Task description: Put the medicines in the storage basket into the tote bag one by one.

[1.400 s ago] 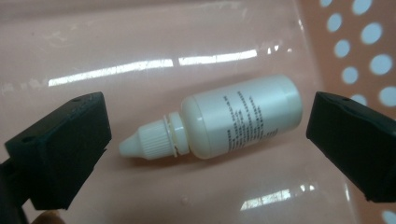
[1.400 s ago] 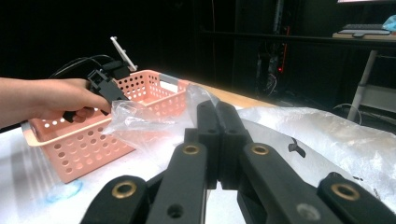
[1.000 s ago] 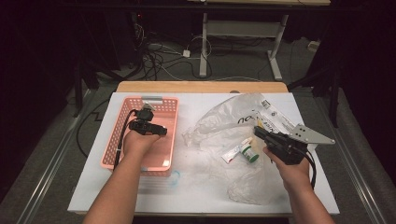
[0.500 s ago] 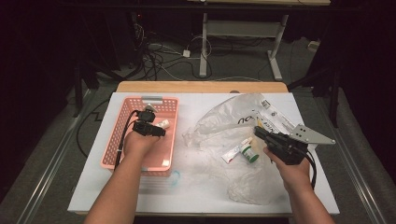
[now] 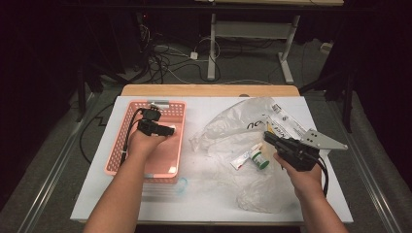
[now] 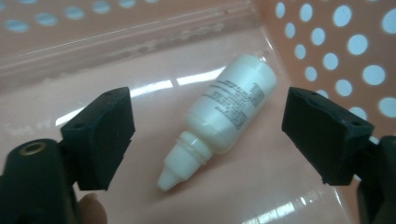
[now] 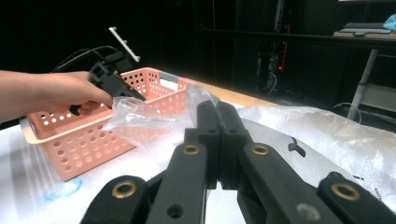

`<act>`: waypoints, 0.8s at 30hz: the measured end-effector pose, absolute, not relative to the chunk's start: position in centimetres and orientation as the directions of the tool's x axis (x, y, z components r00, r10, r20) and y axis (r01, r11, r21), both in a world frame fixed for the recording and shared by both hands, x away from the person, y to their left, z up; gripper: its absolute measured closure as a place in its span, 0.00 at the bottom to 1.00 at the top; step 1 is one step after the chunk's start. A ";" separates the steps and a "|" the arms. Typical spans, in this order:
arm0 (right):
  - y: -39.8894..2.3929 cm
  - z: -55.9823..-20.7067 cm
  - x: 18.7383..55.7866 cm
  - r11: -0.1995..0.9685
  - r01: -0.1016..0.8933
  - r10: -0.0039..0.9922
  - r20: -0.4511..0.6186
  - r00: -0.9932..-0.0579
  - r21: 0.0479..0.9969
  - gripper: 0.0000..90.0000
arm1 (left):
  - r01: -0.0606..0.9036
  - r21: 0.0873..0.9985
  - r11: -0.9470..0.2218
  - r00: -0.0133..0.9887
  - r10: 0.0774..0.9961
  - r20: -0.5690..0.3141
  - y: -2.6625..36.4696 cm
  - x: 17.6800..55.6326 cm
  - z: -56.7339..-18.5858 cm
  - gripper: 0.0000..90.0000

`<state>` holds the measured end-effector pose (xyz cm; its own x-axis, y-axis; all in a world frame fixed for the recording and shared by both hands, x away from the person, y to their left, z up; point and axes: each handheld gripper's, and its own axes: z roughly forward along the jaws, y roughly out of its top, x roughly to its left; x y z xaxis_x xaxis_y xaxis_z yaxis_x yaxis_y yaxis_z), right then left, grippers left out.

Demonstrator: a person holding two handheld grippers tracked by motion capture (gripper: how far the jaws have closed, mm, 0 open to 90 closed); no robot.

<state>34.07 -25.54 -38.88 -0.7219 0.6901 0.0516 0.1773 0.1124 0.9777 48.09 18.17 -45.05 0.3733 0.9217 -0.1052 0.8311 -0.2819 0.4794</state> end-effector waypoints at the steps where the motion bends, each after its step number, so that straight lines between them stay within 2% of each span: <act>1: -25.5 -38.9 34.1 0.113 0.178 0.690 0.052 -0.722 0.978 1.00 | 0.822 0.489 -0.292 0.380 0.921 -0.089 17.9 48.2 -45.1 0.22; 5: -25.5 -39.0 34.1 0.117 0.180 0.689 0.051 -0.723 0.977 1.00 | 0.824 0.452 -0.340 0.422 0.902 -0.092 17.1 48.8 -45.5 0.37; 8: -25.6 -39.0 34.1 0.116 0.180 0.690 0.051 -0.722 0.977 1.00 | 0.831 0.425 -0.359 0.428 0.900 -0.078 16.7 48.9 -45.9 0.43; 10: -25.6 -39.0 34.1 0.119 0.180 0.689 0.049 -0.723 0.977 1.00 | 0.835 0.410 -0.366 0.434 0.897 -0.084 16.6 48.9 -46.2 0.54; 13: -25.6 -39.1 34.2 0.118 0.180 0.690 0.050 -0.722 0.977 1.00 | 0.829 0.413 -0.378 0.448 0.890 -0.084 16.5 48.7 -46.1 0.64; 19: -25.6 -39.0 34.1 0.114 0.181 0.690 0.053 -0.722 0.977 1.00 | 0.825 0.406 -0.393 0.462 0.883 -0.083 16.3 48.4 -46.0 0.64; 24: -25.6 -38.9 34.0 0.118 0.175 0.689 0.046 -0.723 0.977 1.00 | 0.838 0.418 -0.351 0.423 0.901 -0.092 17.0 47.8 -45.1 0.65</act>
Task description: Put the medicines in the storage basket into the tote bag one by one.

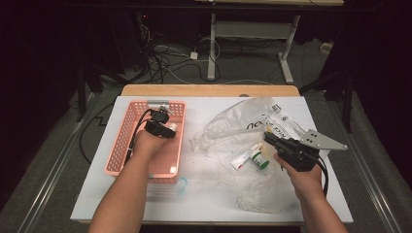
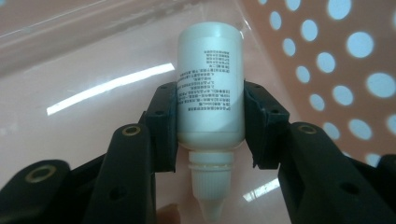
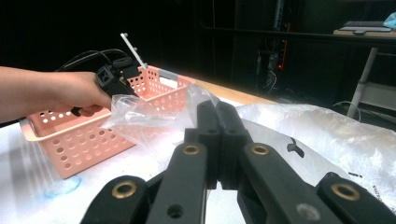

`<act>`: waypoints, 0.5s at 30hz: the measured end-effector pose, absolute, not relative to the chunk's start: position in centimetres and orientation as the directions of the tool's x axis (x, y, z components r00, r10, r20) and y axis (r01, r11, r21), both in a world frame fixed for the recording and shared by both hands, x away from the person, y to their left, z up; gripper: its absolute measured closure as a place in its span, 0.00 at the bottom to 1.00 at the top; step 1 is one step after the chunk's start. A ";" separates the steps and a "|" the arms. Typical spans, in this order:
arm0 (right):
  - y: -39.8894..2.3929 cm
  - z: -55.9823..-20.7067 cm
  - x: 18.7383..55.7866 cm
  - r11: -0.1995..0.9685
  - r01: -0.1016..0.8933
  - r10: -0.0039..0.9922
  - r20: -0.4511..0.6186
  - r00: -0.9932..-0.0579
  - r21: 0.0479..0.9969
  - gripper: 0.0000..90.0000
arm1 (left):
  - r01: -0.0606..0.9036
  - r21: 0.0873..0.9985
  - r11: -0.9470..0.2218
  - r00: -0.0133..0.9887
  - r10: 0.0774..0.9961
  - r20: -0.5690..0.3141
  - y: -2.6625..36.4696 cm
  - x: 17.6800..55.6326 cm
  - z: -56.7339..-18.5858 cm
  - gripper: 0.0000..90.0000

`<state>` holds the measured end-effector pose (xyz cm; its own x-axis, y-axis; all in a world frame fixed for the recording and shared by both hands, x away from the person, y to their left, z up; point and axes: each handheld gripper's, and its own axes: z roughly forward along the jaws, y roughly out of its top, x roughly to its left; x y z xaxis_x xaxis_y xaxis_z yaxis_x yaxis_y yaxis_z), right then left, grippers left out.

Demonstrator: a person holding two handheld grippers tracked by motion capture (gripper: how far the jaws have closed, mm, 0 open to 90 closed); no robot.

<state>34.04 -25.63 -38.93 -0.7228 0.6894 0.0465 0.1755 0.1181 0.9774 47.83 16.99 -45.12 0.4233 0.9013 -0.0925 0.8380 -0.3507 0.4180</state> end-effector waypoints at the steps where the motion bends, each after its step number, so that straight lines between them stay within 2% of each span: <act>1: -25.6 -38.9 34.0 0.117 0.176 0.690 0.048 -0.722 0.977 1.00 | 0.835 0.429 -0.343 0.422 0.901 -0.101 17.2 47.6 -44.8 0.65; 9: -25.9 -38.8 34.0 0.110 0.173 0.696 0.049 -0.717 0.979 1.00 | 0.797 0.533 -0.285 0.412 0.901 -0.134 18.6 44.7 -42.5 0.65; 15: -25.7 -38.6 34.0 0.109 0.170 0.692 0.048 -0.720 0.979 1.00 | 0.760 0.588 -0.276 0.421 0.899 -0.122 19.4 42.3 -40.7 0.65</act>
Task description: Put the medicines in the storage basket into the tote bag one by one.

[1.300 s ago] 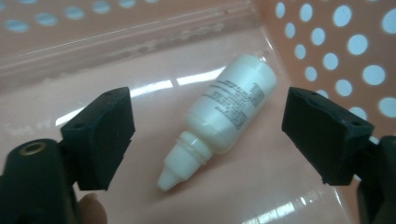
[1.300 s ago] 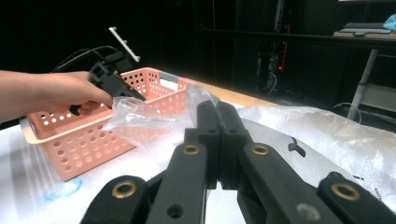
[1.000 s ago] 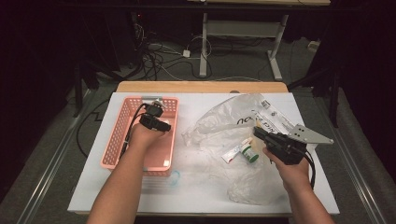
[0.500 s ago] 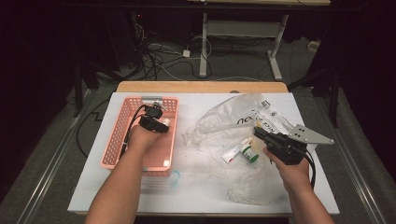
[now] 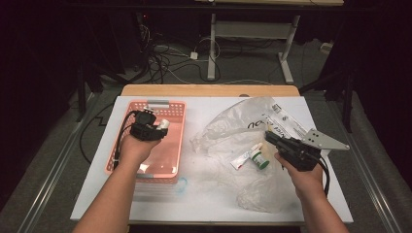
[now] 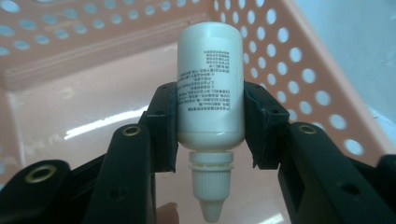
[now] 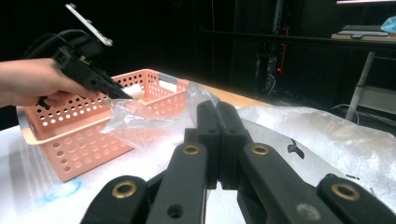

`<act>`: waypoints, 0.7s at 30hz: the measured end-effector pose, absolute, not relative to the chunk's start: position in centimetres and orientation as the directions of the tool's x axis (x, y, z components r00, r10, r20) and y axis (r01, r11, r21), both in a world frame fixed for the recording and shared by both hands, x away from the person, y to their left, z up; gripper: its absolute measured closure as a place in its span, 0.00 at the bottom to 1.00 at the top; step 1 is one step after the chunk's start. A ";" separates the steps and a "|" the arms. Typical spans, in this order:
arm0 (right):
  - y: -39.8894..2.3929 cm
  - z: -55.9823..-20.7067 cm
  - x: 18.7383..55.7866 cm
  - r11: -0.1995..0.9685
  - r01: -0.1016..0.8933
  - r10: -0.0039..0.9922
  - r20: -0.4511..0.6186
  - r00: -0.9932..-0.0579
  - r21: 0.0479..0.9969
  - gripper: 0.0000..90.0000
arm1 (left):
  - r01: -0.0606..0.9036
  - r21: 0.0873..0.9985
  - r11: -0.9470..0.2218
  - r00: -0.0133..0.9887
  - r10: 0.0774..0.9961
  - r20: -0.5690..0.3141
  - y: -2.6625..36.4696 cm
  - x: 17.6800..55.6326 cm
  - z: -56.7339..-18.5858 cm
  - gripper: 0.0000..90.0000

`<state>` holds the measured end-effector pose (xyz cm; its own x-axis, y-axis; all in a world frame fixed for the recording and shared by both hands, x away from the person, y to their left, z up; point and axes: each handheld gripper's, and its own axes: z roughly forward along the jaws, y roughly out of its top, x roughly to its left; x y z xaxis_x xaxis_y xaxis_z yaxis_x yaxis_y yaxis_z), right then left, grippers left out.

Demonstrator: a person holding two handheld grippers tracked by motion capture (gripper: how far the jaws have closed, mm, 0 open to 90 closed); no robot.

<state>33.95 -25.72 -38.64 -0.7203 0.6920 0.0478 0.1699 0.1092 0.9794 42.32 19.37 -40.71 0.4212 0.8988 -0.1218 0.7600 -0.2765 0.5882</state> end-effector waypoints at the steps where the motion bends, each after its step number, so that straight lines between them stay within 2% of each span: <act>1: -25.7 -38.7 34.0 0.113 0.168 0.691 0.044 -0.722 0.979 1.00 | 0.756 0.592 -0.278 0.423 0.898 -0.119 19.4 42.0 -40.5 0.65; 18: -25.4 -38.7 33.9 0.115 0.168 0.687 0.044 -0.726 0.979 1.00 | 0.627 0.729 -0.275 0.531 0.836 -0.141 18.1 35.1 -39.7 0.65; 21: -25.5 -38.7 33.9 0.117 0.167 0.687 0.042 -0.726 0.979 1.00 | 0.595 0.745 -0.303 0.557 0.823 -0.111 17.3 33.9 -39.6 0.65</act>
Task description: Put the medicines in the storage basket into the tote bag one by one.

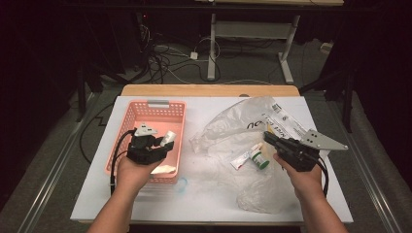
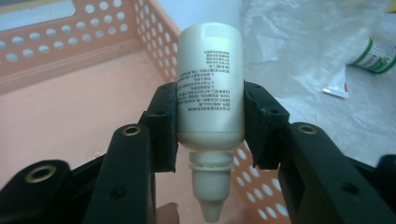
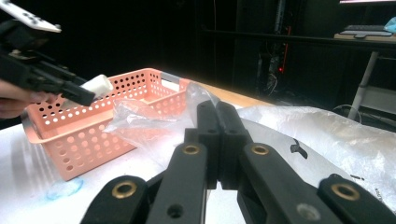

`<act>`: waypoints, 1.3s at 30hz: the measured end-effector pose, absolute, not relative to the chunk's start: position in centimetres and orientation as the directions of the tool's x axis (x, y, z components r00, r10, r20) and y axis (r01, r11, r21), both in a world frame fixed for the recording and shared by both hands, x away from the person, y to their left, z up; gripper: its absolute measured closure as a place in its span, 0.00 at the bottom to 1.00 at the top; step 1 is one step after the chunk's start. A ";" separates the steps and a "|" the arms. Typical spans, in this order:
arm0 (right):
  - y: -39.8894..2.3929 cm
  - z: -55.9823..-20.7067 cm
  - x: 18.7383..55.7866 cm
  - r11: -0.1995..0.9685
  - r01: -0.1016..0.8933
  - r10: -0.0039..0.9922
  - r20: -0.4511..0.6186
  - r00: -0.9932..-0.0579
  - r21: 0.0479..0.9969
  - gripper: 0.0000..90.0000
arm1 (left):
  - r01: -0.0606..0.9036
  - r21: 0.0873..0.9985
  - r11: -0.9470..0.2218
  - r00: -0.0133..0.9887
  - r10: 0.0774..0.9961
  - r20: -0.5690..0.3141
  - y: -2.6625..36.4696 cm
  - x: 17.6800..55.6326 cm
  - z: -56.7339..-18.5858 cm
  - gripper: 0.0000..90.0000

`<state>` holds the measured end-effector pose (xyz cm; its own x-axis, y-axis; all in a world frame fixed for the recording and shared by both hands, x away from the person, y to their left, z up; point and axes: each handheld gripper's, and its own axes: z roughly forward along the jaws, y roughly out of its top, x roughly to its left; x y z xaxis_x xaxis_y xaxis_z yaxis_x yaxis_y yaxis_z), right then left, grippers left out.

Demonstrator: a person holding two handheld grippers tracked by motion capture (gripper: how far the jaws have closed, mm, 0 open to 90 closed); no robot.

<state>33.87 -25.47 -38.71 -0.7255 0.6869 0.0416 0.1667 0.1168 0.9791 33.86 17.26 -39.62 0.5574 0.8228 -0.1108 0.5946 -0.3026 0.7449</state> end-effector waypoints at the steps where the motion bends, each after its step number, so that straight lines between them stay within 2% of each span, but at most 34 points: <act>1: -25.4 -38.7 33.9 0.118 0.167 0.687 0.041 -0.725 0.979 1.00 | 0.589 0.750 -0.303 0.567 0.816 -0.115 17.0 33.5 -39.6 0.65; 14: -25.4 -38.7 33.8 0.117 0.162 0.685 0.039 -0.727 0.980 1.00 | 0.535 0.779 -0.327 0.655 0.743 -0.137 13.3 30.8 -39.8 0.65; 23: -25.4 -38.6 33.7 0.119 0.160 0.682 0.037 -0.730 0.980 1.00 | 0.520 0.765 -0.380 0.712 0.687 -0.142 9.7 30.7 -41.1 0.64; 39: -25.2 -38.7 33.8 0.123 0.162 0.679 0.036 -0.733 0.979 1.00 | 0.516 0.751 -0.412 0.745 0.648 -0.157 3.0 34.3 -43.6 0.65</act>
